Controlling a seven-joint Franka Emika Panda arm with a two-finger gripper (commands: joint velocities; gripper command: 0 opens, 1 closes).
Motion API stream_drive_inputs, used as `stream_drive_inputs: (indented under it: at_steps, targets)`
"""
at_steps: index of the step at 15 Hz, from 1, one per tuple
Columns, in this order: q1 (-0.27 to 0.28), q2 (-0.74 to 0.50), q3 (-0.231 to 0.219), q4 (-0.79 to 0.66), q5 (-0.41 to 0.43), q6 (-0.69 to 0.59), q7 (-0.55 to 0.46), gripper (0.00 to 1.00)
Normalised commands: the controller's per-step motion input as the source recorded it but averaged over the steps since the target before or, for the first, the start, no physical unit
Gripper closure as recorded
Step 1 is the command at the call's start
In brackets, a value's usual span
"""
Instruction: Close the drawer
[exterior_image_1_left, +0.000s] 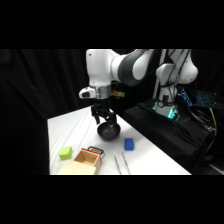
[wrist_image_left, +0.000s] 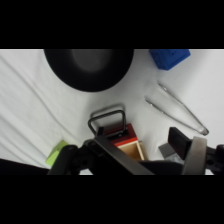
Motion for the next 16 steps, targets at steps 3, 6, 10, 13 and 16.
stream_drive_inputs:
  at_steps: [3,6,10,13,16]
  targets:
    - [-0.159,0.17,0.197,0.14,0.371,0.14,-0.61,0.0]
    - [-0.174,0.11,0.185,0.06,0.304,0.15,-0.59,0.0]
    - [-0.161,0.1,0.138,0.01,0.226,0.23,-0.53,0.0]
    - [-0.141,0.23,0.112,0.03,0.121,0.35,-0.41,0.0]
    - [-0.138,0.31,0.151,0.07,0.051,0.42,-0.28,0.0]
